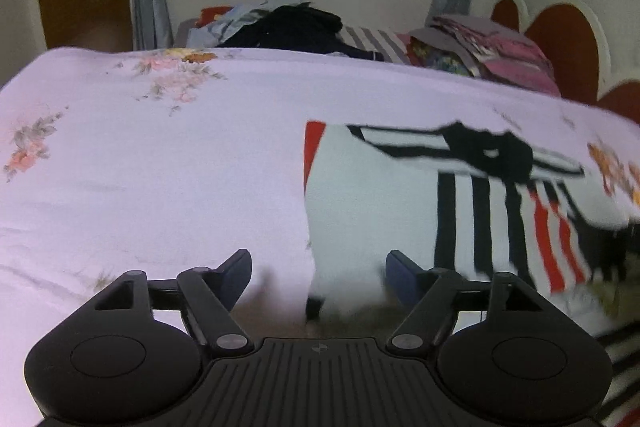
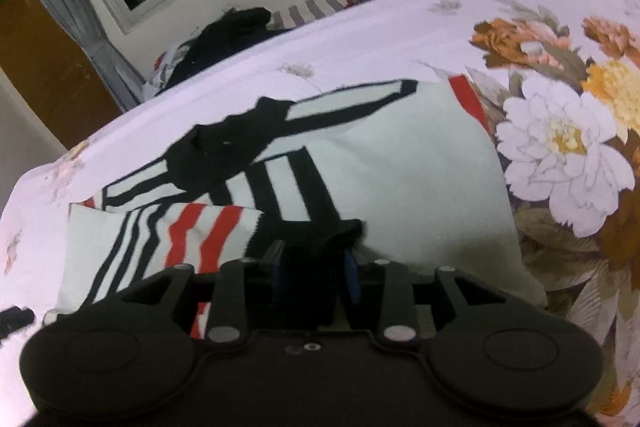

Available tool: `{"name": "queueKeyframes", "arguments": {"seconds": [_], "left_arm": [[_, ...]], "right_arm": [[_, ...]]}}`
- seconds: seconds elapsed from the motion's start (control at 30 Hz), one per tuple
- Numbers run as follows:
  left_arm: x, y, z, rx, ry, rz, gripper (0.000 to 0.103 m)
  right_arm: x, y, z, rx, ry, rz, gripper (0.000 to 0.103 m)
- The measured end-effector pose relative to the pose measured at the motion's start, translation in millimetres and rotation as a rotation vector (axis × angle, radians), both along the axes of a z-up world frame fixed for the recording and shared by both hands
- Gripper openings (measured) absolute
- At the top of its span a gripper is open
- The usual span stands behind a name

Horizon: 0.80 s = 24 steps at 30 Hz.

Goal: Fold small clothes

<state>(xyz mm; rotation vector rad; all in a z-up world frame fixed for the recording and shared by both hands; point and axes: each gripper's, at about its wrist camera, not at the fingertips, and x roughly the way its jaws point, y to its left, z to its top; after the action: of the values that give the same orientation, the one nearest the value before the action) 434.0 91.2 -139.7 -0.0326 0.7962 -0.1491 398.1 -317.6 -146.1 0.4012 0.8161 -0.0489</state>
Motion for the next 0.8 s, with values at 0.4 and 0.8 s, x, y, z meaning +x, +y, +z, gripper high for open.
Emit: {"name": "queueKeyframes", "arguments": {"seconds": [0.4,0.8], "left_arm": [[106.6,-15.8,-40.2,-0.153,0.062,0.087,0.036],[125.0,-19.2,-63.3,-0.099,-0.011,0.199,0.013]], "right_arm": [[10.8,13.1,6.0,-0.071,-0.032,0.041,0.009],[28.1,19.0,-3.8,-0.296,-0.048,0.053,0.005]]}}
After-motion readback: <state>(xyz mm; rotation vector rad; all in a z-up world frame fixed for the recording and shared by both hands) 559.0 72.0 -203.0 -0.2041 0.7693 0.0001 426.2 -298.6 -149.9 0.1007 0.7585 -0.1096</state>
